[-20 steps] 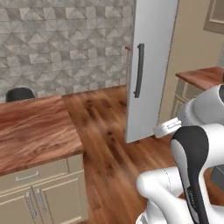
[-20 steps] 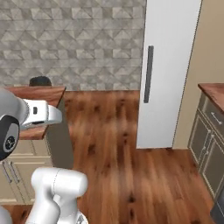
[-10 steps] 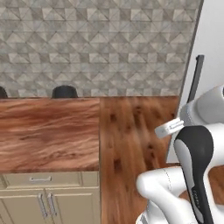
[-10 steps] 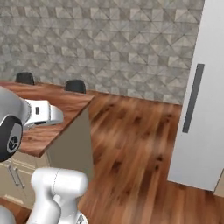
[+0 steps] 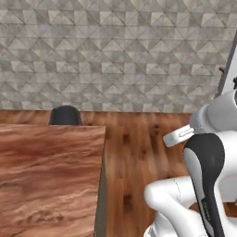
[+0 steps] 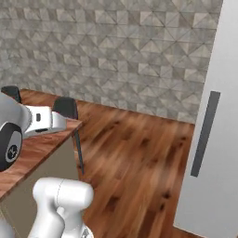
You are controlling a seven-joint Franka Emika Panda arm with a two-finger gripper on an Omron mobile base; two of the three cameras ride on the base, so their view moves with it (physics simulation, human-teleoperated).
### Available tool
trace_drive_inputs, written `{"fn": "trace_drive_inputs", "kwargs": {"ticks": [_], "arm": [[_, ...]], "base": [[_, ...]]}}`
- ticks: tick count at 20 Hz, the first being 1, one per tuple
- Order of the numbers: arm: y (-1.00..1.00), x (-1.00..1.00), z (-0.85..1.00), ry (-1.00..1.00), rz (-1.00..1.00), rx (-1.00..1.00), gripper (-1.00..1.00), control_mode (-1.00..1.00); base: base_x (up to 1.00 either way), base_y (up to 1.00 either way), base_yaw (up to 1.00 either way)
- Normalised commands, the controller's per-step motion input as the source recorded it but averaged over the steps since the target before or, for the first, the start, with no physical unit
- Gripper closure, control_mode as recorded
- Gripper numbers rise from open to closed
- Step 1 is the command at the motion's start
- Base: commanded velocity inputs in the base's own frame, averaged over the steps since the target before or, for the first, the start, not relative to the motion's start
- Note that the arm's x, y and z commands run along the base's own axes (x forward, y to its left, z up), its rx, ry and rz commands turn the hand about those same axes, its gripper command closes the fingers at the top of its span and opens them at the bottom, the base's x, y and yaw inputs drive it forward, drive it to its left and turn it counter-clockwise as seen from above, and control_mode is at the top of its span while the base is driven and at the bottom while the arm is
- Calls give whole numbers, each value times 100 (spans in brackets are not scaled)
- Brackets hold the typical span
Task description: Retrieve the sausage and cheese from the fridge and place them on the cutting board on the counter.
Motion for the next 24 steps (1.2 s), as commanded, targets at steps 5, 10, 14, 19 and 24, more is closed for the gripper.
{"fn": "trace_drive_inputs", "kwargs": {"ticks": [5,10,14,19,24], "arm": [[0,0,0,0,0,0,-100,100],[0,0,0,0,0,0,-100,100],[0,0,0,0,0,0,-100,100],[0,0,0,0,0,0,-100,100],[0,0,0,0,0,0,-100,100]], "base": [[100,-75,3],[100,-47,-3],[100,-1,-24],[77,0,-60],[91,15,-59]]}}
